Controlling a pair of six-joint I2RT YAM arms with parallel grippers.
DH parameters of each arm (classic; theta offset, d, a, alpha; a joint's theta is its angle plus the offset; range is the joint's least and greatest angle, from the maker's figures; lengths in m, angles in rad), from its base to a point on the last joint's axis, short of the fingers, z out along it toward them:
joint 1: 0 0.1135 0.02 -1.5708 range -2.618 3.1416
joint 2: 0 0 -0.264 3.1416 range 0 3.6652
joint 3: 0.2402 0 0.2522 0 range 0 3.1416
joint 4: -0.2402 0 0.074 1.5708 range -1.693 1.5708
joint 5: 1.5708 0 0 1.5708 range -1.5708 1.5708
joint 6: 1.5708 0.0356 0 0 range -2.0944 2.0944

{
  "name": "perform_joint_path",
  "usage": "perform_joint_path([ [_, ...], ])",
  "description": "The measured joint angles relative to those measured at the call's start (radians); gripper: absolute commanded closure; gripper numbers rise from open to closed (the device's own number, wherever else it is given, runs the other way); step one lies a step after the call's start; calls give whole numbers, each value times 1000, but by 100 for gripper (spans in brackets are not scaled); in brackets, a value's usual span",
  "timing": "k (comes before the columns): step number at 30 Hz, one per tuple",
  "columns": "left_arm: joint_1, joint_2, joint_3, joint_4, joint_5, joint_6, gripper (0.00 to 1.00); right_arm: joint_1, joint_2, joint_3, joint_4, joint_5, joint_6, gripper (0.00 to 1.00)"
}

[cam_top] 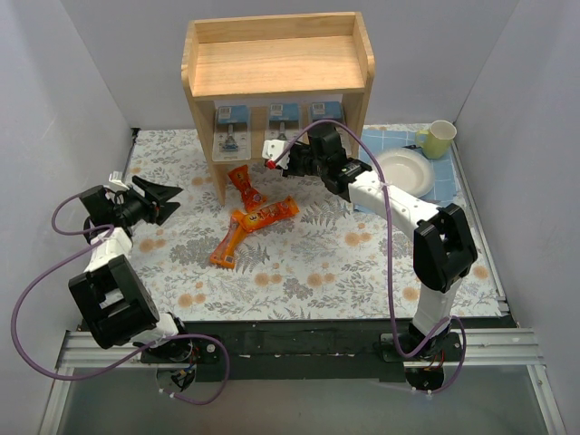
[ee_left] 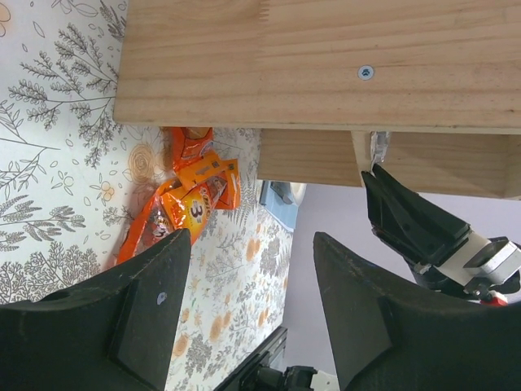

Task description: Place and organize the shaving razors onto the shelf

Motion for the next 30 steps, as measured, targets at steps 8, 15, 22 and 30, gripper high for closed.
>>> perform_joint_path([
  [8,0,-15,-1,0,-6,0,39,4,-4,2,-21,-18,-97,98],
  [15,-2,-16,-7,0,-10,0,39,13,-23,-49,26,-3,-182,99],
  [22,-2,-16,-8,0,-11,0,39,15,-36,-89,71,-2,-238,99],
  [30,-2,-16,-8,0,-14,0,39,16,-47,-121,104,-2,-298,99],
])
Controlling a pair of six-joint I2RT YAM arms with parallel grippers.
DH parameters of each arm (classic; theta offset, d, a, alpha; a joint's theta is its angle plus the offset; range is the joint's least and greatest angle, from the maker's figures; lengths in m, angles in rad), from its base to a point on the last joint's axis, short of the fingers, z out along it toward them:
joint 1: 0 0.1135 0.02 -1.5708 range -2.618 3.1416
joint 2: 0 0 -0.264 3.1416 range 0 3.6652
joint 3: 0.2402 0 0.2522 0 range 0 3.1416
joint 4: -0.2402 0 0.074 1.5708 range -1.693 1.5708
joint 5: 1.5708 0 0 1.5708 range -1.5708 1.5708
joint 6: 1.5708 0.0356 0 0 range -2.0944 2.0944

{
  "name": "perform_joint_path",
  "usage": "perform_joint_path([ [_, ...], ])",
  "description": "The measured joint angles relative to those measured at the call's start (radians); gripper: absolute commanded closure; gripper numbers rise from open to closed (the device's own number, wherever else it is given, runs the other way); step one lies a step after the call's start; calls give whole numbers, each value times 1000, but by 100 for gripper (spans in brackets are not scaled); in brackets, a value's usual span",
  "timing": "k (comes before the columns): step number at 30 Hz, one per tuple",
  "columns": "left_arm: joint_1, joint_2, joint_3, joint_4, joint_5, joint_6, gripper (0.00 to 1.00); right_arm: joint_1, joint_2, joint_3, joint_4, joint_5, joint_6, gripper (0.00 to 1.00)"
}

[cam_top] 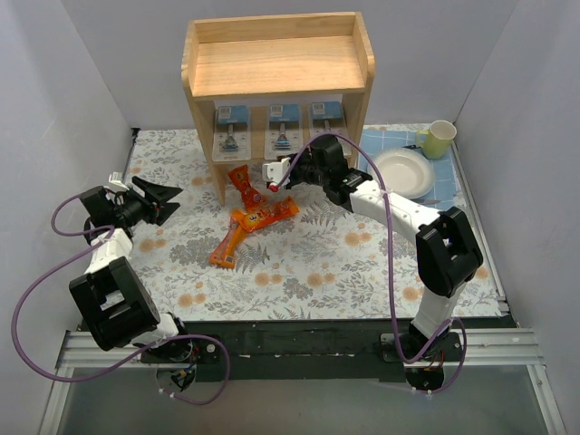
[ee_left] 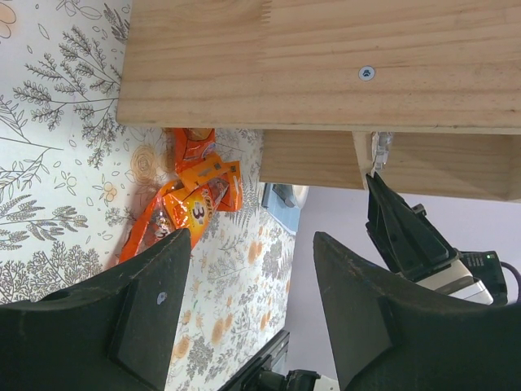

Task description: Place and organize the shaving razors onto the shelf

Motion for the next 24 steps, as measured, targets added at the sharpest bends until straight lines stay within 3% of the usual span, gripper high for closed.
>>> perform_joint_path([
  [24,0,2,-2,10,-4,-5,39,18,-27,-27,-21,-21,-113,99],
])
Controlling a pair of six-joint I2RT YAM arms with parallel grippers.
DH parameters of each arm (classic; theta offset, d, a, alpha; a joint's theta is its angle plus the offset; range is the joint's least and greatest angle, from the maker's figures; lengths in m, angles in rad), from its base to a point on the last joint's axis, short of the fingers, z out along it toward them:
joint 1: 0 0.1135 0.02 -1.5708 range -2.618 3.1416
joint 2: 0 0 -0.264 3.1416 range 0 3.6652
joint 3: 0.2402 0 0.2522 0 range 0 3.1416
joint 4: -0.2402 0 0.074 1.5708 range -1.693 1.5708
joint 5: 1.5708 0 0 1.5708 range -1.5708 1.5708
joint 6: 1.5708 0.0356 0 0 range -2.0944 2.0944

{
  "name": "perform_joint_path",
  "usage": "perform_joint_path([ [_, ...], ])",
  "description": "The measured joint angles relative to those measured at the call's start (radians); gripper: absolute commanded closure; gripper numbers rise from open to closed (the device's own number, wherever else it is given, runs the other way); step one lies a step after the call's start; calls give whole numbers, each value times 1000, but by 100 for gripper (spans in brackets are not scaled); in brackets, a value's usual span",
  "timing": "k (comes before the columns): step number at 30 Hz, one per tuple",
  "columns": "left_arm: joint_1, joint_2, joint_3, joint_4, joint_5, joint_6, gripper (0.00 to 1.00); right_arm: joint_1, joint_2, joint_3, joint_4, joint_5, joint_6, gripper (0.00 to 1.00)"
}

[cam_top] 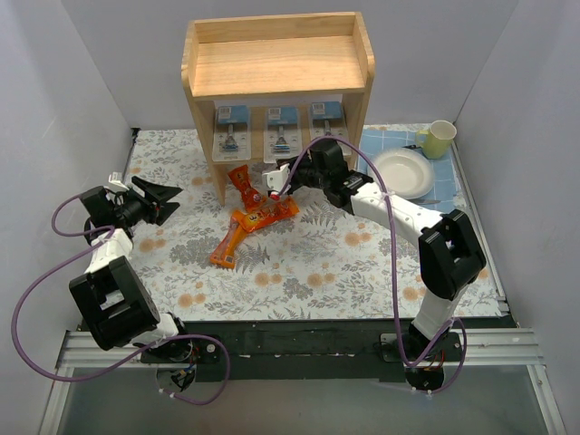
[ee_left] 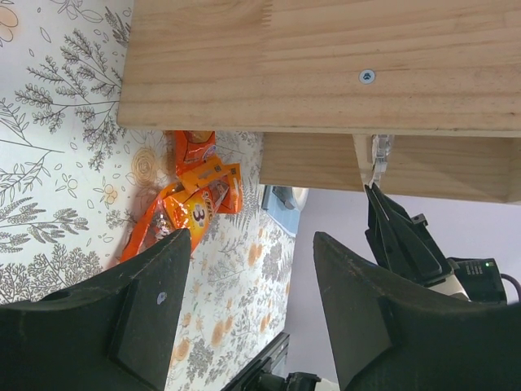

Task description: Place and organize the shaving razors onto the shelf

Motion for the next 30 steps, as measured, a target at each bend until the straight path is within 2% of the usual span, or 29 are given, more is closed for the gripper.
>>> perform_joint_path([
  [23,0,24,-2,23,0,-14,40,6,57,74,-9,24,22,98],
  [27,0,24,-2,23,0,-14,40,11,57,76,-7,41,35,84],
  [30,0,24,-2,23,0,-14,40,13,58,75,-3,53,54,82],
])
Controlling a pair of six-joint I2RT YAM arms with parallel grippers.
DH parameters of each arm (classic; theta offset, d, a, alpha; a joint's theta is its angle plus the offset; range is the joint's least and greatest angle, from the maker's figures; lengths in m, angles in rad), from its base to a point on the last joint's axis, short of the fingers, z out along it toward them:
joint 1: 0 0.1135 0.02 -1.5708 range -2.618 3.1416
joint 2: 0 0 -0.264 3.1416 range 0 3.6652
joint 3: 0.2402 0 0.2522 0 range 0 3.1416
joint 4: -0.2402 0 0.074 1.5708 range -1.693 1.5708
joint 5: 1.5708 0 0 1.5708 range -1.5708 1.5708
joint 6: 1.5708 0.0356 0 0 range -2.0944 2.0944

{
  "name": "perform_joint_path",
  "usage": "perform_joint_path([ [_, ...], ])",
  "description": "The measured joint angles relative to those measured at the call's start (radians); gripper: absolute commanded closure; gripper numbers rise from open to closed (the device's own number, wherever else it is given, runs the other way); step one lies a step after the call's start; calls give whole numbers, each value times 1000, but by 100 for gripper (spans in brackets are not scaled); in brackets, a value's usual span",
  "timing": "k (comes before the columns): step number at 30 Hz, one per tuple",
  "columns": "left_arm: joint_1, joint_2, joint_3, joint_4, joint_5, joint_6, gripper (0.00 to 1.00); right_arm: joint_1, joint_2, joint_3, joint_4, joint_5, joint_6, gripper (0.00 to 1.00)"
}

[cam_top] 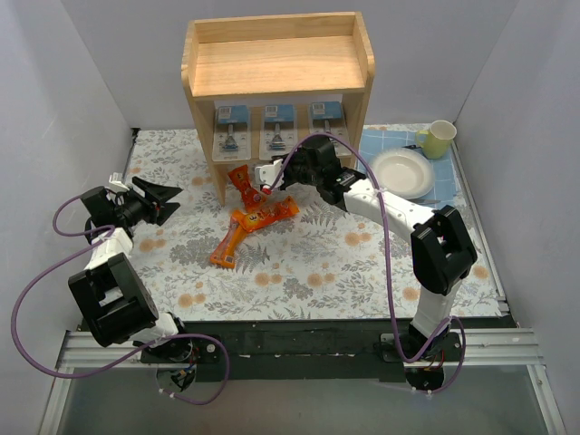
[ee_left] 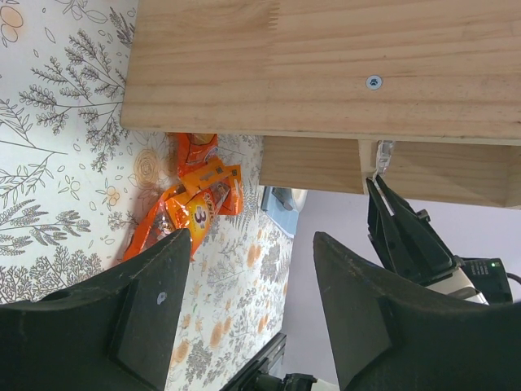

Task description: Place and organize the shaving razors onto the shelf

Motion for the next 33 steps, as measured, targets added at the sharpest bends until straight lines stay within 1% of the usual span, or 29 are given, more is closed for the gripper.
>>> perform_joint_path([
  [2,0,0,0,0,0,0,40,2,0,-6,10,8,10,77],
  [3,0,0,0,0,0,0,40,2,0,-11,17,11,16,71],
  [6,0,0,0,2,0,-2,40,2,-8,-41,53,24,30,62],
  [8,0,0,0,4,0,-4,40,4,-14,-56,62,32,35,59],
  [9,0,-1,0,5,0,-5,40,4,-19,-63,63,36,39,55],
  [12,0,-5,0,7,0,-7,40,1,-41,-85,69,58,58,50],
  [17,0,-29,-15,18,0,-7,40,-8,-119,-119,66,47,114,49],
  [18,0,-38,-24,18,0,-8,40,-9,-137,-118,68,41,134,51],
  [19,0,-45,-33,19,-1,-8,40,-10,-153,-118,68,35,162,55],
  [20,0,-52,-40,19,-1,-8,40,-11,-167,-116,68,27,190,63],
  [21,0,-58,-47,18,-2,-8,40,-16,-176,-109,63,16,217,86],
  [22,0,-63,-53,18,-3,-8,40,-18,-179,-90,48,2,245,98],
  [24,0,-72,-59,18,-3,-8,40,-27,-166,-33,1,-34,296,99],
  [25,0,-77,-61,15,-4,-8,40,-36,-145,24,-51,-57,330,99],
  [30,0,-101,-61,6,-7,-5,40,-97,50,391,-290,-177,473,99],
  [33,0,-117,-64,-2,-8,-2,40,-122,126,491,-409,-224,505,99],
])
